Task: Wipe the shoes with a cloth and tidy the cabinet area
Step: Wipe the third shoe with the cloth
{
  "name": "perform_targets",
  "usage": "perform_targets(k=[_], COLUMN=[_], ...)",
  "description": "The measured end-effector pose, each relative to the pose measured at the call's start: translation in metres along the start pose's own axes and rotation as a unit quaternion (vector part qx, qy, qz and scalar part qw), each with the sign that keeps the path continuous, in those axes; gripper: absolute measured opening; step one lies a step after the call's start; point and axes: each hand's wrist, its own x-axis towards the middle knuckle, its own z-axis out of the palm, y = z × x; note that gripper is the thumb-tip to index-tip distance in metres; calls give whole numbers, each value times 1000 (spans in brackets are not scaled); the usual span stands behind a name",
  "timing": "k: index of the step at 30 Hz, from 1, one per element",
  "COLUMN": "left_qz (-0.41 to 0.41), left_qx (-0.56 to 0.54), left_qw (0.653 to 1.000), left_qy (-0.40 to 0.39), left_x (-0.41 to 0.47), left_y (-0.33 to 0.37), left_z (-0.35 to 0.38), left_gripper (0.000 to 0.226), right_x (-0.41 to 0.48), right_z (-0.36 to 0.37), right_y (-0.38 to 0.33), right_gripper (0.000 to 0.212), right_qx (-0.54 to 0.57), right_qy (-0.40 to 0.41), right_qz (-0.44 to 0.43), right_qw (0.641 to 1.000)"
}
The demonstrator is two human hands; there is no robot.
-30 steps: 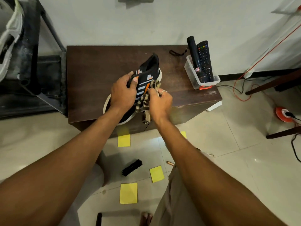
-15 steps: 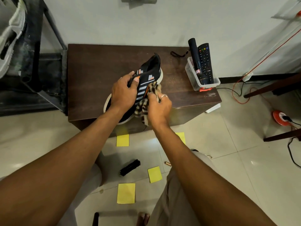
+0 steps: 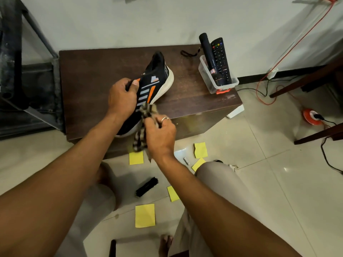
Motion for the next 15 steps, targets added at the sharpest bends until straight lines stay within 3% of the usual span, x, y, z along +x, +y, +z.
perform_targets(k=[3,6,10,13,15], left_qz=[-6,-10,-2,9,13], left_qx=[7,-3,26,28,18], left_qw=[1000,1000,1000,1000,1000], left_qy=[-8,-11,6,-3,-10], left_x=[1,3,1,0,-1], left_y=[3,5,3,1,1], left_z=[-3,-3,2,2,2], left_gripper=[32,35,32,32,31], right_x=[17,26,7,-14,-10], right_z=[8,18,11,4,1], right_y=[-11,-16,-5,7,5], right_gripper=[13,22,18,16,18], right_qx=[11,-16,-75,-138,-144], right_qy=[43,20,-42,-123,-100], right_qz=[-10,-7,-2,-45,-85], right_qw=[999,1000,996,982,981])
